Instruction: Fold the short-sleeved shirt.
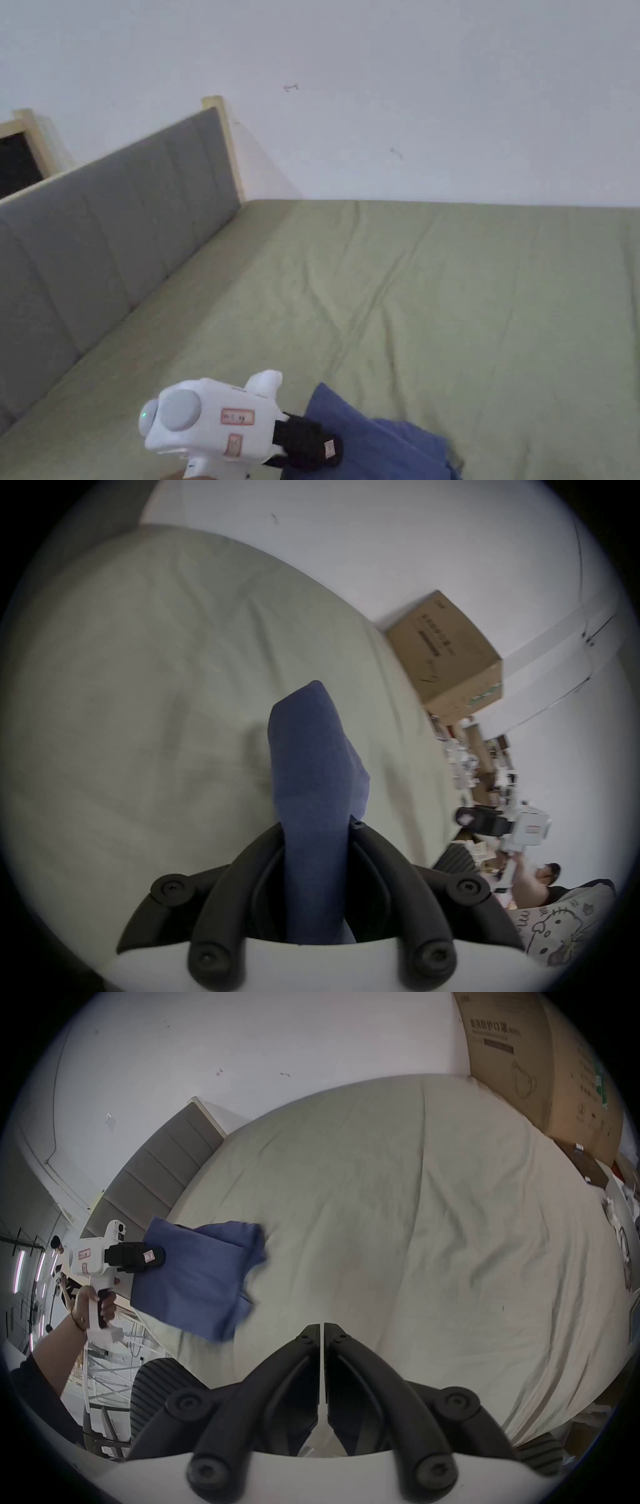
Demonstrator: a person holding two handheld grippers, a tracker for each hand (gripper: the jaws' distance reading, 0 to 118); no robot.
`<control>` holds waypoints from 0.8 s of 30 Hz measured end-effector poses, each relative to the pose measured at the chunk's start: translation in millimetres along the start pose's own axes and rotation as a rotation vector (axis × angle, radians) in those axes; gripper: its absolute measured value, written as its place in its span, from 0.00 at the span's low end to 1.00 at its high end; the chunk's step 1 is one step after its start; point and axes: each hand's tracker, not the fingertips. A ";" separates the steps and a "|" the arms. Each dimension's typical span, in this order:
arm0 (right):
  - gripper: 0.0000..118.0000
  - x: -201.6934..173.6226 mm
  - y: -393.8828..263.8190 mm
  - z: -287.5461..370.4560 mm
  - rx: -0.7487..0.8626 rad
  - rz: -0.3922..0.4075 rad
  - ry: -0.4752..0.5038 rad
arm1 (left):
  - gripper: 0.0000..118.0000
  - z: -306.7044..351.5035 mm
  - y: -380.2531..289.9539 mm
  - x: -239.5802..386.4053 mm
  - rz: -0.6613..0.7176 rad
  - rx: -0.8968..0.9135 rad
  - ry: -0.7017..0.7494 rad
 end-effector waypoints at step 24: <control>0.02 -48.8 18.2 -27.3 -0.044 0.033 0.006 | 0.95 123.4 41.1 -148.0 -0.041 -0.057 0.612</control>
